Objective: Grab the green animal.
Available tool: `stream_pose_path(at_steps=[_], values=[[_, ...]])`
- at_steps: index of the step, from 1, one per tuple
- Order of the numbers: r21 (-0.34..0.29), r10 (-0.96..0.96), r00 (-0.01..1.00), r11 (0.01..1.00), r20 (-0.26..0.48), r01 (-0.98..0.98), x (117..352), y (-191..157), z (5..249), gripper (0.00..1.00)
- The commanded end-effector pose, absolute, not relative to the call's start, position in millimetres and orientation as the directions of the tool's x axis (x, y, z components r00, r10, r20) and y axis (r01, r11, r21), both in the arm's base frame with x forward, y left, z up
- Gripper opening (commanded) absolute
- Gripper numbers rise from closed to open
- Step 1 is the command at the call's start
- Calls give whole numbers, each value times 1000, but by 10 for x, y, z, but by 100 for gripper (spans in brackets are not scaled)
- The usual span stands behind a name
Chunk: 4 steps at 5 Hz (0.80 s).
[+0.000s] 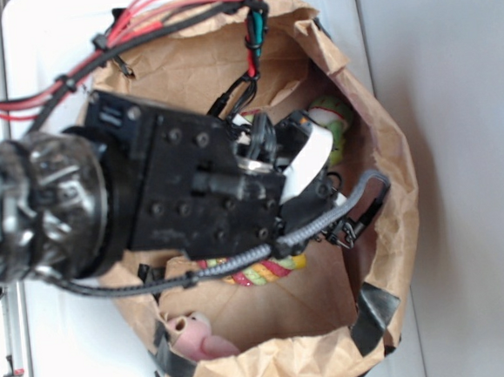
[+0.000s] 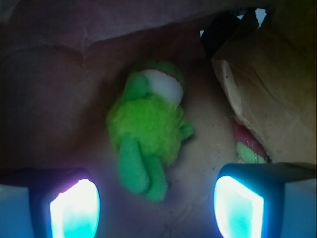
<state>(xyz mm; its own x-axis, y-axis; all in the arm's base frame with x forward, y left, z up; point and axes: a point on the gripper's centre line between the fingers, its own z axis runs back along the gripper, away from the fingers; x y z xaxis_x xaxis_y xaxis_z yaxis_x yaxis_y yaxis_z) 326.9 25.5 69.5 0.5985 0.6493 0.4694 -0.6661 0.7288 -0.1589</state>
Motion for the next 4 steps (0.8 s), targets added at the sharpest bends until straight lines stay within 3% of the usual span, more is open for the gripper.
stream_pose_path(at_steps=[1, 4], values=[[-205, 656, 561, 723, 505, -660, 3430, 188, 712, 100], [-180, 633, 501, 707, 590, -684, 3730, 176, 545, 100]])
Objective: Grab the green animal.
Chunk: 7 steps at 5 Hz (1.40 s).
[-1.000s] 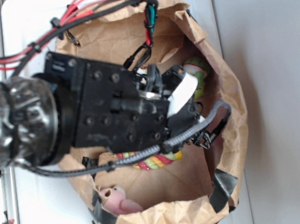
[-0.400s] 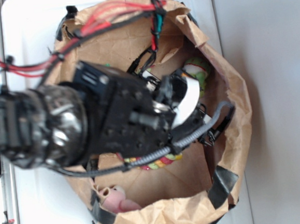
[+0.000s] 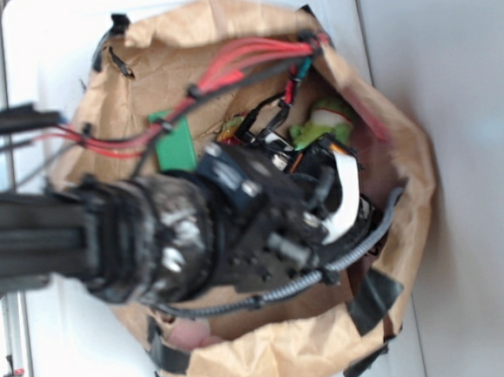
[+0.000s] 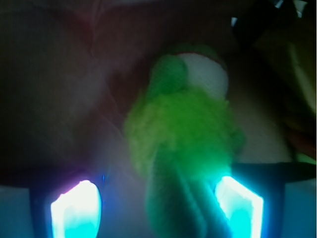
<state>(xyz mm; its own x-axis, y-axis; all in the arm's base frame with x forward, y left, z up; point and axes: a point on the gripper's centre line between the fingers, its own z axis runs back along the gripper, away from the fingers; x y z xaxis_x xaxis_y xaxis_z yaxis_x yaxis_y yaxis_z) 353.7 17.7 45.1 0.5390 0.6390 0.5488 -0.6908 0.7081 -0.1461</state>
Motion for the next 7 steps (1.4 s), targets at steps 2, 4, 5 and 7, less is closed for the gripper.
stream_pose_path(at_steps=[2, 4, 5, 7], values=[[-185, 651, 498, 695, 574, -695, 3845, 225, 556, 0], [-208, 645, 523, 718, 557, -664, 3719, 232, 655, 0], [-231, 645, 548, 734, 533, -639, 3590, 227, 761, 0], [-278, 645, 618, 759, 450, -589, 3330, 229, 1095, 0]])
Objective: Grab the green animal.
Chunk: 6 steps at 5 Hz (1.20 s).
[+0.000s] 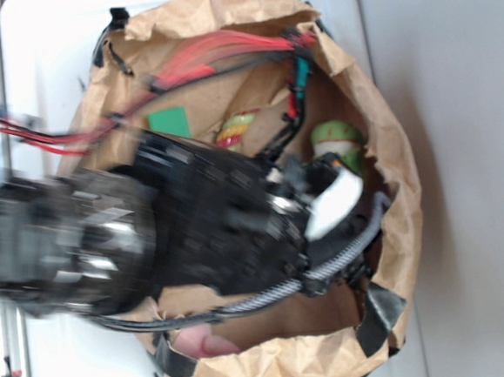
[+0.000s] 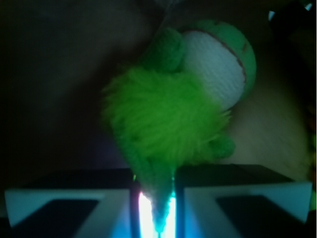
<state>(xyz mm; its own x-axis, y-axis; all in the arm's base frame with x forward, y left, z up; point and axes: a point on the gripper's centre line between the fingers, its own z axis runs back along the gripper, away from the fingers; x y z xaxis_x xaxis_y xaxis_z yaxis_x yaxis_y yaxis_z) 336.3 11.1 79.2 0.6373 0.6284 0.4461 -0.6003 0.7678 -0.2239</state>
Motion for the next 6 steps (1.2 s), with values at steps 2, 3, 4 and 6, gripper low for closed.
stream_pose_path(at_steps=[2, 3, 4, 6], values=[[-261, 603, 691, 797, 397, -545, 3222, 274, 1343, 0], [-227, 547, 756, 837, 359, -498, 3115, 312, 1530, 0], [-173, 514, 809, 858, 285, -484, 3017, 398, 1700, 0], [-118, 399, 858, 917, 325, -382, 2825, 447, 1943, 0]])
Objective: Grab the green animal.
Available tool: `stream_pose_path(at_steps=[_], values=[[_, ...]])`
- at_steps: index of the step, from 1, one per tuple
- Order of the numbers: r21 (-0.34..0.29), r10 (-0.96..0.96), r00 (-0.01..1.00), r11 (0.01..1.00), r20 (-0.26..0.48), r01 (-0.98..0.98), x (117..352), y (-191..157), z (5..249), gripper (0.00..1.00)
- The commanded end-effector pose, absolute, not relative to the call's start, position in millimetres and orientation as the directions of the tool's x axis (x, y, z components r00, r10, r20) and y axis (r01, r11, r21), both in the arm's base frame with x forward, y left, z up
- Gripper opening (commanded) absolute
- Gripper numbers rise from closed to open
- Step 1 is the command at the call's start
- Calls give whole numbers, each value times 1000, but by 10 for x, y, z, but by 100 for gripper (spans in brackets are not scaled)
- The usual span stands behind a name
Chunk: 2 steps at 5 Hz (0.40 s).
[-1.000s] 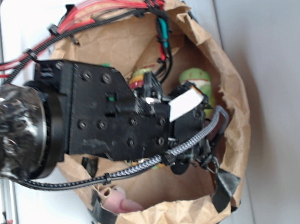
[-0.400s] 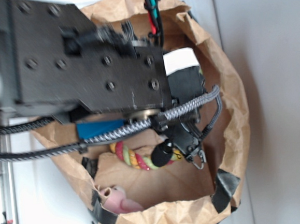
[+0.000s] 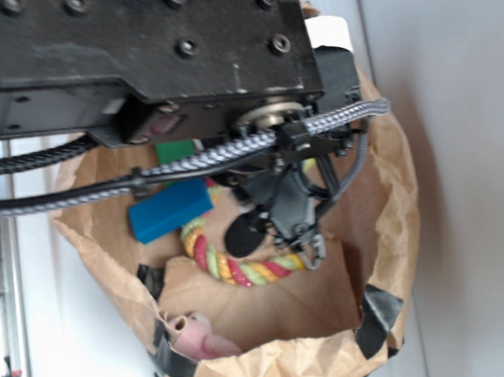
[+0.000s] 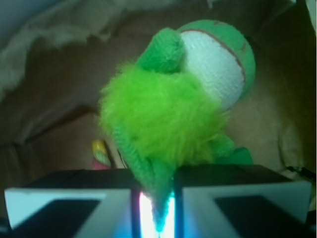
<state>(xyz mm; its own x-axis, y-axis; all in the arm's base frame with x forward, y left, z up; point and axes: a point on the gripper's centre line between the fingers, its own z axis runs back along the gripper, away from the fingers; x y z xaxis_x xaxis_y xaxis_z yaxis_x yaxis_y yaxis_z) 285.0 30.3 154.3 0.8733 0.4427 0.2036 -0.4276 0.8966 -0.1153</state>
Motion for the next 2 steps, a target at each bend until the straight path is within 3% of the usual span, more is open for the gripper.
stream_pose_path(at_steps=[1, 2], values=[[-111, 365, 862, 931, 352, -348, 2655, 392, 2040, 0], [-111, 383, 836, 922, 392, -370, 2666, 356, 1992, 0]])
